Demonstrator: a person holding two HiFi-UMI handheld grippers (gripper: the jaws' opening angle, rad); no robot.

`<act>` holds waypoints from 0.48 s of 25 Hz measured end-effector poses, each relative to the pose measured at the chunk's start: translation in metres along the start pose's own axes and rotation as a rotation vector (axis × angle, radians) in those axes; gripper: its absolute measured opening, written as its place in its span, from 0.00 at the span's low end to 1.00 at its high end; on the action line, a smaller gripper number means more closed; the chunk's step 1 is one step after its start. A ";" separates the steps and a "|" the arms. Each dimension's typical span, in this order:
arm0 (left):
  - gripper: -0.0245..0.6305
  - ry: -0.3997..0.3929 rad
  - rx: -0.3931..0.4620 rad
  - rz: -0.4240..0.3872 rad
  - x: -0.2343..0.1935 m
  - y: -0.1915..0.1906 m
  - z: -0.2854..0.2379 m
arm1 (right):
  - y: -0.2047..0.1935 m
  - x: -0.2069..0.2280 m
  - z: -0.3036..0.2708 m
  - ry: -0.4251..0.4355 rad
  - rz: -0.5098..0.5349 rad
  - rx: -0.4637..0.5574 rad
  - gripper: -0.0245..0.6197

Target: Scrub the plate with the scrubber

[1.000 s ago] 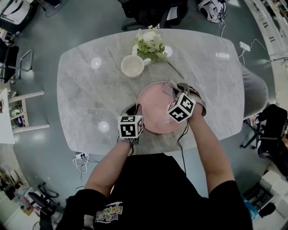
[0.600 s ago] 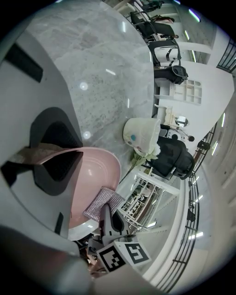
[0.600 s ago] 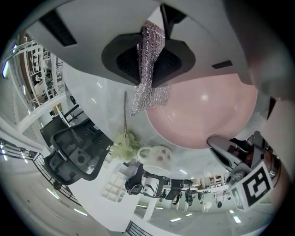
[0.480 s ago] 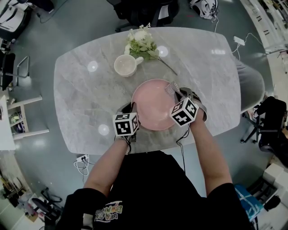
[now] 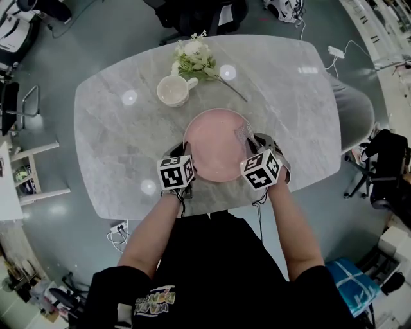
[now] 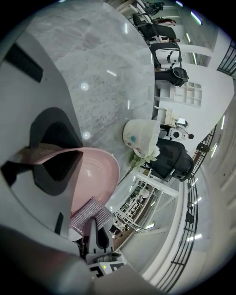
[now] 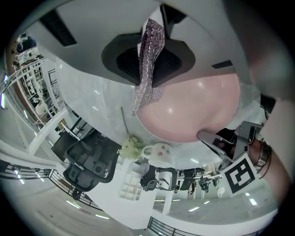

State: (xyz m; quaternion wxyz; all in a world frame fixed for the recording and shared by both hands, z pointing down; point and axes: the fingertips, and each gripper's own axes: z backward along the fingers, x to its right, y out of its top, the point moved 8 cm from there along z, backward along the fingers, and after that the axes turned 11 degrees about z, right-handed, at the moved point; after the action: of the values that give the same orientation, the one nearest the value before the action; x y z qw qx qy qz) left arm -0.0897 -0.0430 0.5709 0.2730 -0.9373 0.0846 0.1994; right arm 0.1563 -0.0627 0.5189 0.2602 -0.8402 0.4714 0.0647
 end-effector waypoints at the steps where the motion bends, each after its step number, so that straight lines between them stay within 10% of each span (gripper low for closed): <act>1: 0.09 0.001 0.001 0.001 0.000 0.000 0.000 | -0.001 -0.003 0.002 0.002 -0.012 0.005 0.16; 12: 0.09 -0.003 0.008 0.032 -0.001 -0.001 0.003 | 0.003 -0.045 0.022 0.059 -0.120 0.076 0.16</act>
State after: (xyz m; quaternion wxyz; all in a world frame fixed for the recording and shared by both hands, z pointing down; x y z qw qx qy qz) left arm -0.0909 -0.0404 0.5695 0.2738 -0.9344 0.1001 0.2046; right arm 0.1326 -0.0191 0.5149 0.2814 -0.8581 0.4296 0.0064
